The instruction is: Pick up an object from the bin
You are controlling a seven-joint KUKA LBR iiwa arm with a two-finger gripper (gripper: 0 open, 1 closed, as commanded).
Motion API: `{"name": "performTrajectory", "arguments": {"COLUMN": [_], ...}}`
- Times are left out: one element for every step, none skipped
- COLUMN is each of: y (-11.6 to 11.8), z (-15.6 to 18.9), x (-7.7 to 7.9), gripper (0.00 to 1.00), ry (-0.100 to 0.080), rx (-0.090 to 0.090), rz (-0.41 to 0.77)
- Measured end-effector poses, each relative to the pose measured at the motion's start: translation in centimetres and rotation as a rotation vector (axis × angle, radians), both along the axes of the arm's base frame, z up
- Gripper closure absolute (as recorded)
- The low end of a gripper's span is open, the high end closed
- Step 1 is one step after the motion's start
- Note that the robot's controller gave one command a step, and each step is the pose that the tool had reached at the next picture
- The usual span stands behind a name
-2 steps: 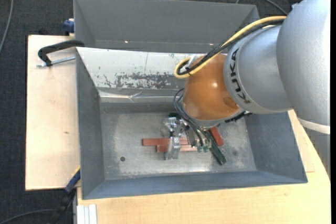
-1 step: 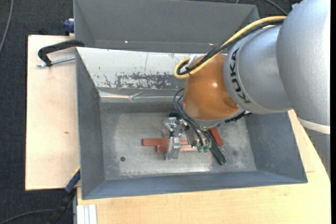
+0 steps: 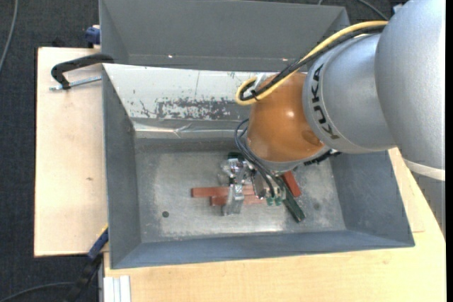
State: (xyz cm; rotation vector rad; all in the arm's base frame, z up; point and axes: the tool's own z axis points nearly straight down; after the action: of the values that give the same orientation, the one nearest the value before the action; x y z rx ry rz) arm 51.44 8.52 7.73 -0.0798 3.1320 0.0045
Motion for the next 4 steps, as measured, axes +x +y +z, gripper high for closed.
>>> {"name": "performTrajectory", "arguments": {"y": [0.0, 0.0, 0.0, 0.0], "z": [1.6, 3.7, 5.8, 6.9], "x": [-0.3, -0.3, -0.2, 0.0], "gripper": [1.0, 1.0, 1.0, 1.0], "ry": [0.01, 0.012, 0.005, 0.001], "rx": [-0.002, -0.002, -0.001, 0.0], "rz": [0.001, 0.001, 0.001, 0.001]}}
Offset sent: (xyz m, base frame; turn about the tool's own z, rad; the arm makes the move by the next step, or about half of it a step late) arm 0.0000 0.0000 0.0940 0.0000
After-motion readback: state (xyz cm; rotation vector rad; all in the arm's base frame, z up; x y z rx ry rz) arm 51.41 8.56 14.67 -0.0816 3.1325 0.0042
